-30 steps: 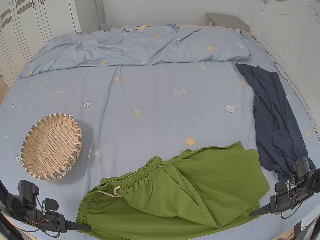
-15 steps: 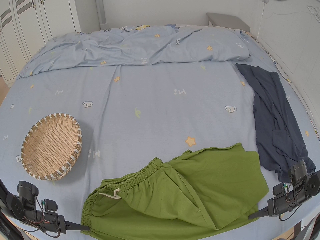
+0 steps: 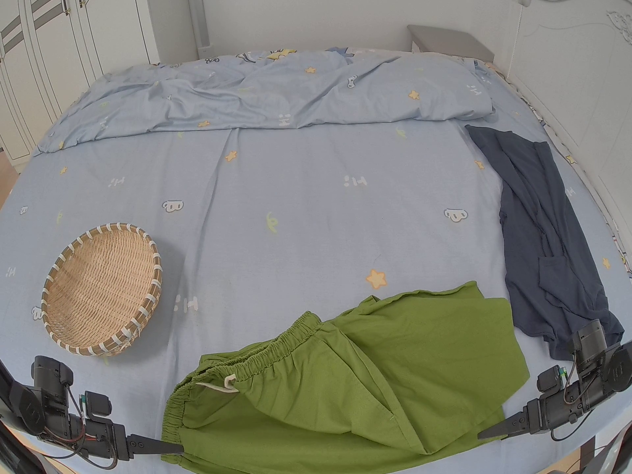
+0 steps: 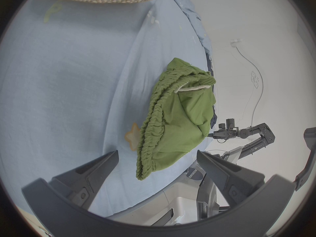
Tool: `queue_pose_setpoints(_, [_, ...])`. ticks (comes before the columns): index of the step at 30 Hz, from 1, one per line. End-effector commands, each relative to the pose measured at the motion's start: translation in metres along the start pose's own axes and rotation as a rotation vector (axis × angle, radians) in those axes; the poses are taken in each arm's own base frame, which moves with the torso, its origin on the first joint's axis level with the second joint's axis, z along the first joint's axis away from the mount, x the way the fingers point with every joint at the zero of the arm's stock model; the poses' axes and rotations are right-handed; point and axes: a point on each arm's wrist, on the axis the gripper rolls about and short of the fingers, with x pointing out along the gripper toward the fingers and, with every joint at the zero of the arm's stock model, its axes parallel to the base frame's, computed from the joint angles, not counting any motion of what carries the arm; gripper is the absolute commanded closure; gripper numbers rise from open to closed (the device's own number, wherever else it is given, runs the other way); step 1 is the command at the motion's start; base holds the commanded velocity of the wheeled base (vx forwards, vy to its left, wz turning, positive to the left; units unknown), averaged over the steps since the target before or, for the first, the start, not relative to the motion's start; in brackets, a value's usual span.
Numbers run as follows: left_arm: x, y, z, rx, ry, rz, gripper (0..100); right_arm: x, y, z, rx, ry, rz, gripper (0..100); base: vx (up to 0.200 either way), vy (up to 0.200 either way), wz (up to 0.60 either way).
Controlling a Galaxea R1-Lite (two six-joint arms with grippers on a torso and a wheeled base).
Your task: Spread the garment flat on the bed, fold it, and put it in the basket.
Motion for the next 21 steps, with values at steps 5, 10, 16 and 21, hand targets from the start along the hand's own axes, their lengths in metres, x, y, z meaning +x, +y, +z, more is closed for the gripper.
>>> queue_pose_setpoints(5, [-0.043,-0.058,0.009,0.173,-0.295,0.052,0,-0.032,0.017,-0.007,-0.078,-0.175,-0.009,0,0.0,0.0,0.0])
queue_pose_setpoints(10, [-0.082,-0.131,0.03,0.241,-0.331,-0.006,0,-0.06,0.04,-0.007,-0.132,-0.265,-0.017,0,0.0,0.0,0.0])
queue_pose_setpoints(16, [-0.073,-0.17,0.07,0.365,-0.242,-0.014,0,-0.095,0.077,-0.006,-0.245,-0.35,-0.003,0,0.0,0.0,0.0])
queue_pose_setpoints(21, [-0.036,-0.176,0.11,0.51,-0.278,0.077,0,-0.123,0.105,0.023,-0.342,-0.449,0.007,0,0.0,0.0,0.0])
